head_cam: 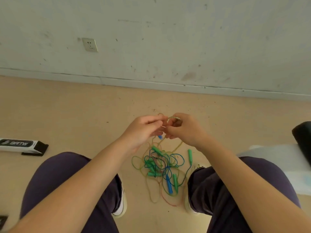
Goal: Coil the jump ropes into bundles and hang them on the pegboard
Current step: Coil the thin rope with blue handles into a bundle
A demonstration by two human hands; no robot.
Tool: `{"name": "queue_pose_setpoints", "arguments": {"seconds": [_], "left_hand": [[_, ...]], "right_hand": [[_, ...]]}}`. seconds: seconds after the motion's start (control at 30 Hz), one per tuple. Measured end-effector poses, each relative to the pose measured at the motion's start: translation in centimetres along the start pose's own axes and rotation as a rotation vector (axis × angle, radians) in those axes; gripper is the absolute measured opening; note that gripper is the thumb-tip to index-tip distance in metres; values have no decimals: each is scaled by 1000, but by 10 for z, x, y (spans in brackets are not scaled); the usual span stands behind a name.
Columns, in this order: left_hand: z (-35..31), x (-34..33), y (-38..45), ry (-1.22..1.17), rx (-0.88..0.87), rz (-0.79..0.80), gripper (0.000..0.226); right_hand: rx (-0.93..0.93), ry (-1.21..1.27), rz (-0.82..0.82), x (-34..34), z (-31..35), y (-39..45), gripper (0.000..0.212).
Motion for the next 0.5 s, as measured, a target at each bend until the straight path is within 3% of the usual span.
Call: {"name": "queue_pose_setpoints", "arguments": {"seconds": [0.1, 0.2, 0.3, 0.4, 0.47, 0.5], "left_hand": [[-10, 16, -3, 272, -41, -115, 10], [-18, 31, -5, 462, -106, -216, 29], [-17, 18, -2, 542, -103, -15, 54], [-18, 14, -2, 527, -113, 25, 76], [-17, 12, -2, 570, -95, 39, 64], [-15, 11, -2, 551, -78, 69, 51]], "right_hand": [[48, 48, 120, -9, 7, -2, 11], [90, 190, 250, -14, 13, -5, 15], [122, 284, 366, -19, 20, -10, 13], [99, 300, 397, -20, 21, -12, 14], [88, 341, 410, -19, 22, -14, 8], [82, 352, 414, -18, 23, -14, 18]]}}
Point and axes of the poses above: each hand's wrist, its own y-axis towards the middle knuckle, its own x-axis out of the back of the hand, z = x × y, the point moved 9 cm from there along y, towards the middle knuckle, and after that the axes turned 10 degrees about z, right-handed, at the moved point
